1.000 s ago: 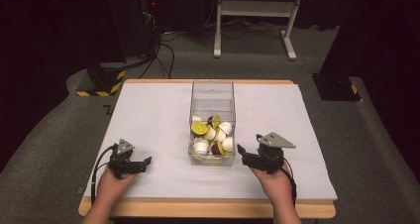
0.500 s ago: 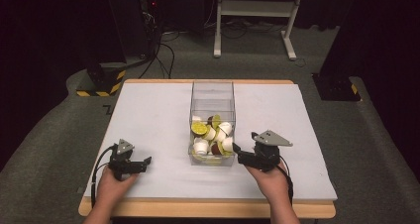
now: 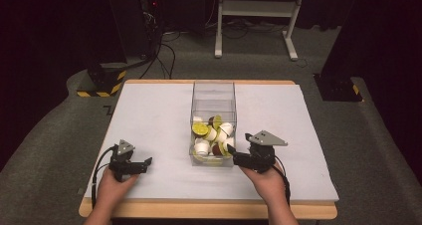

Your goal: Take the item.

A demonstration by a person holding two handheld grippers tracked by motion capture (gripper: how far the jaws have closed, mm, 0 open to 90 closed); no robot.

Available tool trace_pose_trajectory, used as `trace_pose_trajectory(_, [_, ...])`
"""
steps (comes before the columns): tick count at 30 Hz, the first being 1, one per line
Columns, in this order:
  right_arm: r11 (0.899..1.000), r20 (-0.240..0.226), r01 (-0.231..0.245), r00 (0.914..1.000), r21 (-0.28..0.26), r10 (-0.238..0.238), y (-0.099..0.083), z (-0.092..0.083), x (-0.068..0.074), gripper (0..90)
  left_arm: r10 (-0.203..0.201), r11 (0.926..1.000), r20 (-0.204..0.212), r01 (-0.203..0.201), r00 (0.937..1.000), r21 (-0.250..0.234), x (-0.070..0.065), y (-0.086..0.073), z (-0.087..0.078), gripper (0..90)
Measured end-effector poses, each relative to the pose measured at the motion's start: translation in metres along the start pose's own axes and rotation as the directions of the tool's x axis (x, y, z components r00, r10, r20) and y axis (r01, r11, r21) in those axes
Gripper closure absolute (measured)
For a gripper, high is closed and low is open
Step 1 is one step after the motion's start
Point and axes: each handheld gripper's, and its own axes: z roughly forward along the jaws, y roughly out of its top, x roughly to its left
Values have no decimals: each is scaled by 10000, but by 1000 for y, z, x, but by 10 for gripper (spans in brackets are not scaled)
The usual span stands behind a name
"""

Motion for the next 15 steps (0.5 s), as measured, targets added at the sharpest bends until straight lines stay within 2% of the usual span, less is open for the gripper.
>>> trace_pose_trajectory(6, [9999,-131,114,9998,-13,-114,0,3,5,268,-9,10000,-1,9,10000,-5,0,0,0,122])
trace_pose_trajectory(7, [9998,-236,204,9995,-35,-205,0,4,8,305,-14,10000,-1,14,10000,-3,0,0,0,122])
trace_pose_trajectory(12, [9995,-403,327,9987,-20,-327,-1,6,12,345,-17,10000,-1,17,10000,-3,0,0,0,122])
trace_pose_trajectory(15, [9991,-547,434,9976,-17,-434,-2,10,17,411,-18,10000,0,18,10000,1,0,0,0,122])
